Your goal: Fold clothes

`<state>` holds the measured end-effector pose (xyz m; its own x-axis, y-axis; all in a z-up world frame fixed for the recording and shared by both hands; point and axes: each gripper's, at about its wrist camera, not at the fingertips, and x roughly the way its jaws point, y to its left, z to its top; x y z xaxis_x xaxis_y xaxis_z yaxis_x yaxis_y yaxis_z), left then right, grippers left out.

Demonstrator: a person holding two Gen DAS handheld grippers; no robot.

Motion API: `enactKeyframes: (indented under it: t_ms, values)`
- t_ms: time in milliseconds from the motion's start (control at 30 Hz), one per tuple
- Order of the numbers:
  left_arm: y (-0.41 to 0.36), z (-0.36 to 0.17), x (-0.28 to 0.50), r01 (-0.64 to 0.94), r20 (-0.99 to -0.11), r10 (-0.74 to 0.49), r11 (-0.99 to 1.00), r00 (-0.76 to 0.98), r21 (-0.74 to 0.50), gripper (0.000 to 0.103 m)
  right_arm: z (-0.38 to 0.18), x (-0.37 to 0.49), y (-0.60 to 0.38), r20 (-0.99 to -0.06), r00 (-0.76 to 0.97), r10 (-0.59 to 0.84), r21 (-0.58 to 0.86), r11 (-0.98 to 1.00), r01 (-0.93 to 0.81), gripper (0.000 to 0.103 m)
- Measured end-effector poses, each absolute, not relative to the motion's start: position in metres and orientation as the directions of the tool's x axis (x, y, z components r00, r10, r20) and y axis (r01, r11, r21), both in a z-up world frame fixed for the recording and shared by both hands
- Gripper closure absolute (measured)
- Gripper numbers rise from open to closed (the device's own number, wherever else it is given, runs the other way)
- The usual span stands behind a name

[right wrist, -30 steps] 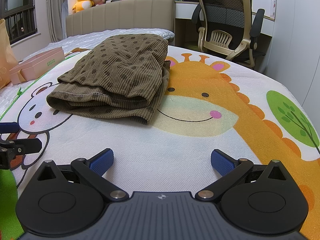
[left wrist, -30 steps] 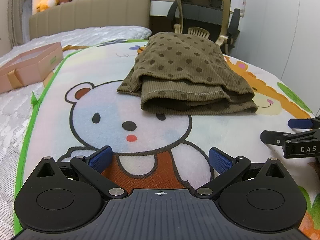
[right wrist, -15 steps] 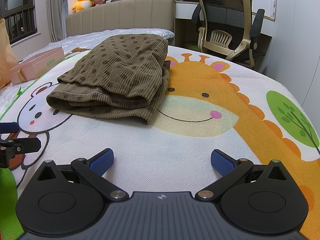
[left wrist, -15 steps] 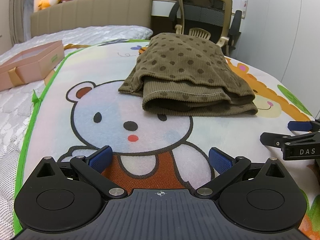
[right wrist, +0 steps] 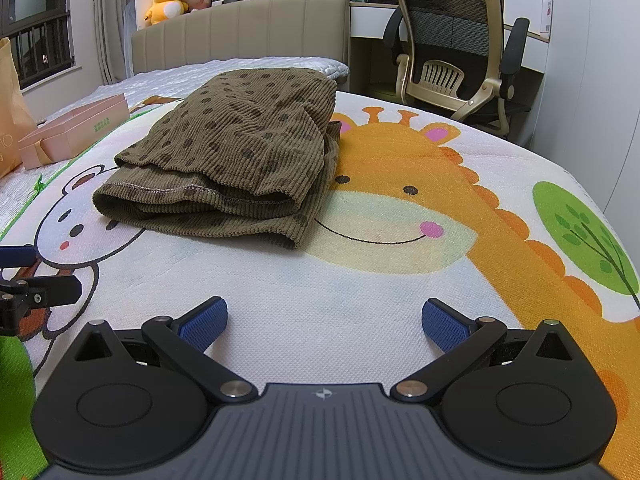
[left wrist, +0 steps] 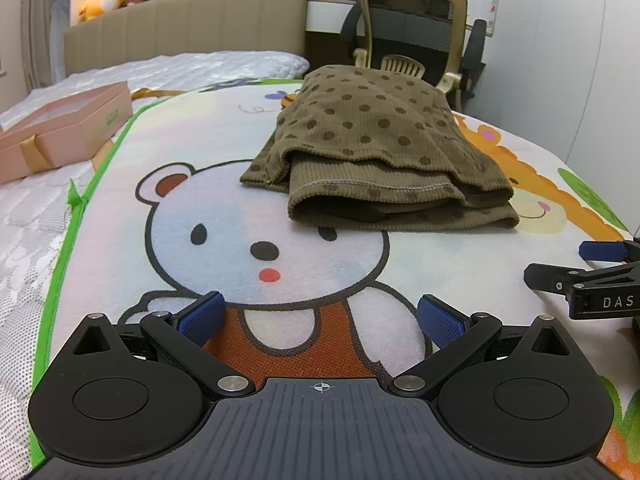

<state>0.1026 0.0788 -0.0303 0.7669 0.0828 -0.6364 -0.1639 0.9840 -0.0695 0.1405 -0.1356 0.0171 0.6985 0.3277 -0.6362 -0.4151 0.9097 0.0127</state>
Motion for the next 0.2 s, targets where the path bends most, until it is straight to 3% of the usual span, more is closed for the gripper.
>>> enactKeyframes:
  t_ms: [200]
  values:
    - [0.0808, -0.0302, 0.1015, -0.164, -0.629, 0.075, 0.983, 0.774, -0.085, 0.0, 0.0171, 0.1406, -0.1358, -0.636, 0.698, 0.328, 0.013, 0.91, -0.415, 0.0]
